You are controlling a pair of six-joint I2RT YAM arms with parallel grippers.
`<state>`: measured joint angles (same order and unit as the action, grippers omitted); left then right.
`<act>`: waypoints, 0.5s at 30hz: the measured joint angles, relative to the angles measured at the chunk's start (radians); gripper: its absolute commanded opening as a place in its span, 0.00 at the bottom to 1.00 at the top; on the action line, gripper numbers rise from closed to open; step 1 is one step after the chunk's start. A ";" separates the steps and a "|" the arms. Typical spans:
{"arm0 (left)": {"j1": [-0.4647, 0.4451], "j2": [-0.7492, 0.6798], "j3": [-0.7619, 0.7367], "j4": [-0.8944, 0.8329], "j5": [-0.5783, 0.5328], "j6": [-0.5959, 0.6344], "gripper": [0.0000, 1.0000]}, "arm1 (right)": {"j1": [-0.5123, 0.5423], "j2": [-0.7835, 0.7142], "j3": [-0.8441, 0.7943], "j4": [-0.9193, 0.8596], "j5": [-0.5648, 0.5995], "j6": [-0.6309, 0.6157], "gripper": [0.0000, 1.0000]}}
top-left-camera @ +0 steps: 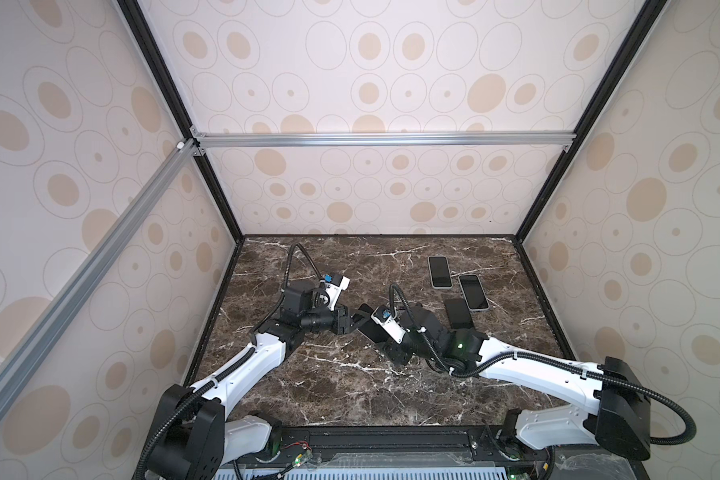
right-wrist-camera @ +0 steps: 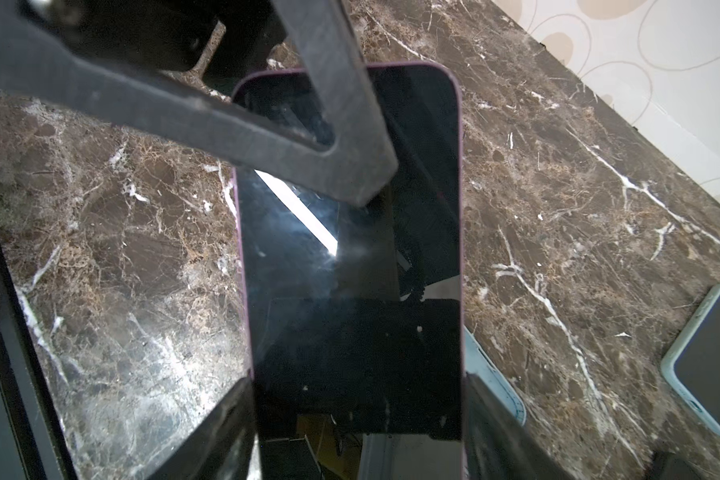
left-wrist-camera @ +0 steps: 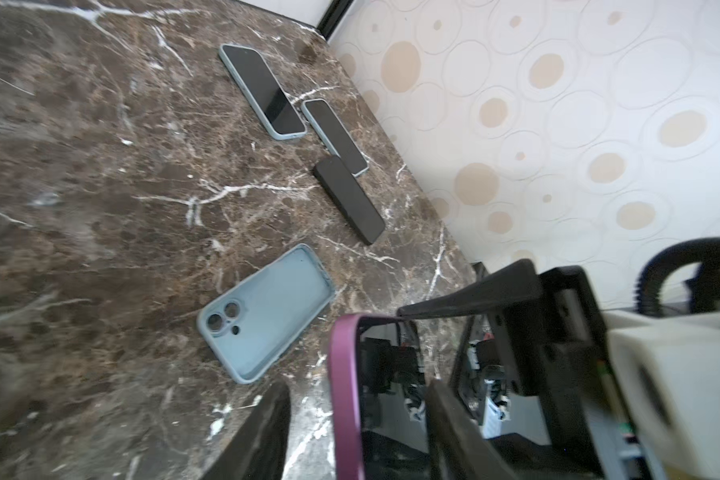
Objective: Put the phone into the phone case
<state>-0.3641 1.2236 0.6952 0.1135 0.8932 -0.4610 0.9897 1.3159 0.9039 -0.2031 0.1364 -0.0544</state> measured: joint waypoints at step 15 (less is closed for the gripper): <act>0.004 0.035 -0.023 0.089 0.111 -0.085 0.00 | -0.003 -0.032 0.001 0.002 0.045 -0.037 0.70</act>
<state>-0.3599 1.2587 0.6724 0.2020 1.0039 -0.5457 0.9871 1.2842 0.9047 -0.2016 0.1818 -0.0910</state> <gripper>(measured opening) 0.105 0.606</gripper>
